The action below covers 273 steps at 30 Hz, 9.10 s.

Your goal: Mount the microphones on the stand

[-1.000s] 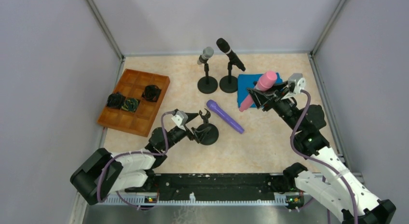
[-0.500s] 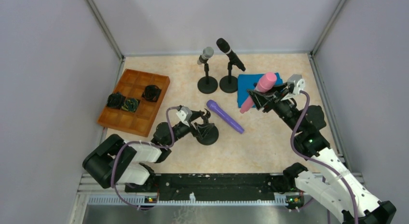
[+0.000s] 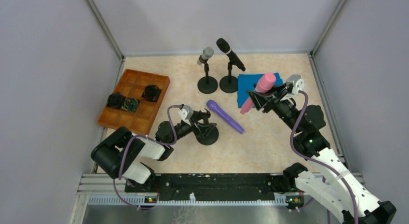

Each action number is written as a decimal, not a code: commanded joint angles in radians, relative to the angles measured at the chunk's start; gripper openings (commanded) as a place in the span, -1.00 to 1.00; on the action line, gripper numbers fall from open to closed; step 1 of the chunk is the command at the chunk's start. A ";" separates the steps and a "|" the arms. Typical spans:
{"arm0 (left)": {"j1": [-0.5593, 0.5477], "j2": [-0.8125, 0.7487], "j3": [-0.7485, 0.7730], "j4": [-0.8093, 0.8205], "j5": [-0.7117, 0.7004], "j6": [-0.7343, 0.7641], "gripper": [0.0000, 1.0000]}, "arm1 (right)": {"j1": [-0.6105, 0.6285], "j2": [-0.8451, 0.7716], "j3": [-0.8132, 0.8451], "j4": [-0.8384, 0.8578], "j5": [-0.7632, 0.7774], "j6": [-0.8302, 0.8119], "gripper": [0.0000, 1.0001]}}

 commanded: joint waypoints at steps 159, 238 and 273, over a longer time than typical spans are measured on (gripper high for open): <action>-0.052 -0.164 0.104 -0.320 0.045 0.252 -1.00 | 0.549 0.534 0.268 -0.523 0.392 -0.240 -1.00; -0.063 -0.091 -0.026 -0.099 -0.150 -0.032 -1.00 | 0.673 0.360 -0.235 0.234 0.349 -0.666 -1.00; -0.067 -0.031 0.010 0.128 -0.016 -0.178 -0.19 | 0.736 0.364 -0.303 0.410 0.458 -0.668 -1.00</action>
